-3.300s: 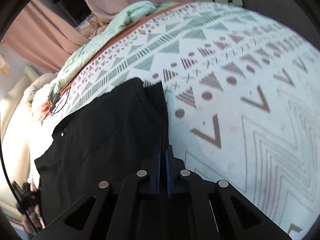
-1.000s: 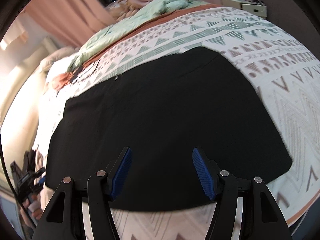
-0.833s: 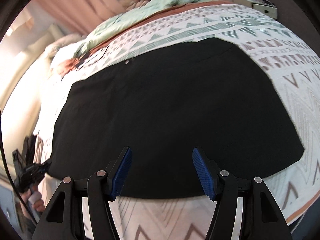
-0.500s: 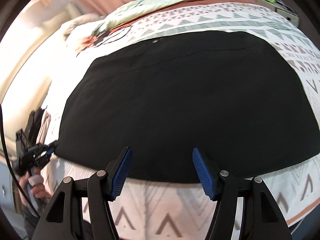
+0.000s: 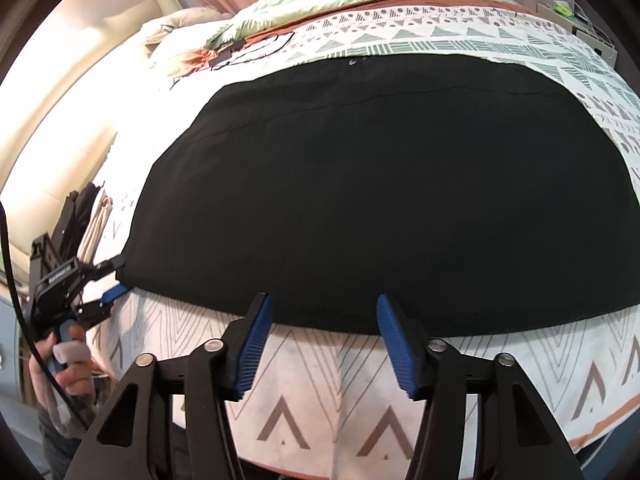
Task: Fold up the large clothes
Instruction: 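Lower both open tools onto the black jacket's edge and close them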
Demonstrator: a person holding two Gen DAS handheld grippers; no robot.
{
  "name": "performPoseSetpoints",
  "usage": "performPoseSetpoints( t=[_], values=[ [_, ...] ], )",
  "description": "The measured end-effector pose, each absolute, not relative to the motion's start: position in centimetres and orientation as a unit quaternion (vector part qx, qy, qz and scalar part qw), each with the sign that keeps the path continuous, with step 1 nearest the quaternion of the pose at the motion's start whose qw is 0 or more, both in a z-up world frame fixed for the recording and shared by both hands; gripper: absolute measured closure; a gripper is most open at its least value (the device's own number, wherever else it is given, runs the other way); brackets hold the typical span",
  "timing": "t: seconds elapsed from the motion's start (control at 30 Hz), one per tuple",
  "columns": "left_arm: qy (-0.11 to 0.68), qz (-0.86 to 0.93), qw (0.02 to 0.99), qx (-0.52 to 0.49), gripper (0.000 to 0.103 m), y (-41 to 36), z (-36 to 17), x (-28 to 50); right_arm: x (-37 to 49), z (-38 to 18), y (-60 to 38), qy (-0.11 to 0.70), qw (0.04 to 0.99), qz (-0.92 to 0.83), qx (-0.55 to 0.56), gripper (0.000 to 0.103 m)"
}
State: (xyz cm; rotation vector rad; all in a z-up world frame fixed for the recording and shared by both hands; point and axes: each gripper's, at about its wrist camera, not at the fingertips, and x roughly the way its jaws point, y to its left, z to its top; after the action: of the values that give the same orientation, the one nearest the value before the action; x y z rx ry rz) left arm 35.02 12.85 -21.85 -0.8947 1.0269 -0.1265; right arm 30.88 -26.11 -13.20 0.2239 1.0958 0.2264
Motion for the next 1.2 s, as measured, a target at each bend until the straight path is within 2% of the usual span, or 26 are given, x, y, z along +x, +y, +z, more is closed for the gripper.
performPoseSetpoints(
  t=[0.1, 0.43, 0.6, 0.8, 0.97, 1.2],
  values=[
    [0.474, -0.058, 0.773, -0.416, 0.049, 12.7, -22.1, 36.2, 30.8, -13.3, -25.6, 0.52, 0.842, 0.107, 0.097, 0.053],
    [0.46, -0.05, 0.775, -0.431, 0.049, 12.5, -22.1, 37.3, 33.0, -15.9, -24.4, 0.543, 0.833, 0.089, 0.064, 0.054],
    [0.452, -0.053, 0.772, -0.443, 0.049, 12.2, -22.3, 37.0, 35.0, -16.9, -24.4, 0.548, 0.831, 0.071, 0.064, 0.063],
    [0.454, -0.041, 0.773, -0.441, 0.058, 12.2, -22.3, 36.8, 37.9, -16.9, -24.1, 0.544, 0.836, 0.058, 0.05, 0.073],
    [0.456, -0.031, 0.775, -0.437, 0.058, 12.0, -22.2, 36.8, 41.4, -16.7, -24.9, 0.539, 0.839, 0.045, 0.06, 0.083],
    [0.458, -0.015, 0.776, -0.433, 0.059, 11.6, -22.1, 36.8, 46.6, -16.6, -25.5, 0.534, 0.841, 0.033, 0.078, 0.087]
  ],
)
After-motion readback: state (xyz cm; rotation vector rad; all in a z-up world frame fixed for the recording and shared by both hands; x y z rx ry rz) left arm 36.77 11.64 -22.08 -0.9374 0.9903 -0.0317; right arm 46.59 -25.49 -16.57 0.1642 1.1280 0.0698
